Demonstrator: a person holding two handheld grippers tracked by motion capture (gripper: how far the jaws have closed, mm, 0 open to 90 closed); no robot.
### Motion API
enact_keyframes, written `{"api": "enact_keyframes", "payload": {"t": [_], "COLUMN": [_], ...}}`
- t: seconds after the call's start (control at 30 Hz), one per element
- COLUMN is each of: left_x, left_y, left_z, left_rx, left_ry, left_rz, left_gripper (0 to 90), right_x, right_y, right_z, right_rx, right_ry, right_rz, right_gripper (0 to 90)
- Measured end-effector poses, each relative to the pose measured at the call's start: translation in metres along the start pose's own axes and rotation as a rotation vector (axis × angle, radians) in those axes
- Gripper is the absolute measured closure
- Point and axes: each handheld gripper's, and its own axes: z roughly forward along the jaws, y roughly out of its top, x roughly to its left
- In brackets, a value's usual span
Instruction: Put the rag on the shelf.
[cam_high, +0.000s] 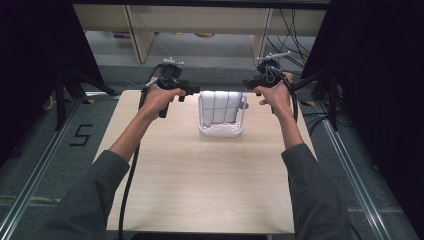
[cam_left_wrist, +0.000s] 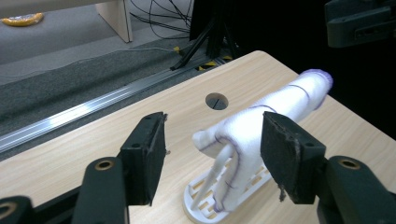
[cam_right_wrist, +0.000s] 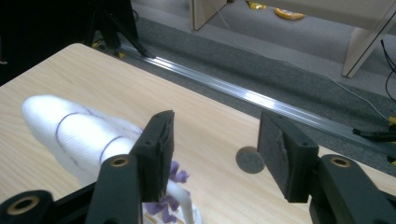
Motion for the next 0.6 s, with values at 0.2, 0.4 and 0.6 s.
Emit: {"api": "enact_keyframes", "payload": {"t": [0.2,0.4,0.6], "left_x": [-0.002,-0.005,-0.010], "left_y": [-0.009,-0.022,-0.032], "left_z": [-0.012,-0.021,-0.026], "left_rx": [-0.009,-0.002,-0.013], "left_ry": [-0.019,-0.029,-0.036], "left_rz": [-0.004,0.010,0.009], "left_gripper": [37.4,35.4,33.6], "right_x": [0.007,0.017,0.026], "right_y": [-0.007,-0.011,-0.014], "right_z": [-0.005,-0.010,-0.017], "right_rx": [-0.017,-0.016,-0.031], "right_ry": [0.010,0.035,0.058], "right_rz": [-0.024,-0.030,-0.054], "right_gripper": [43.4,40.2,39.6]}}
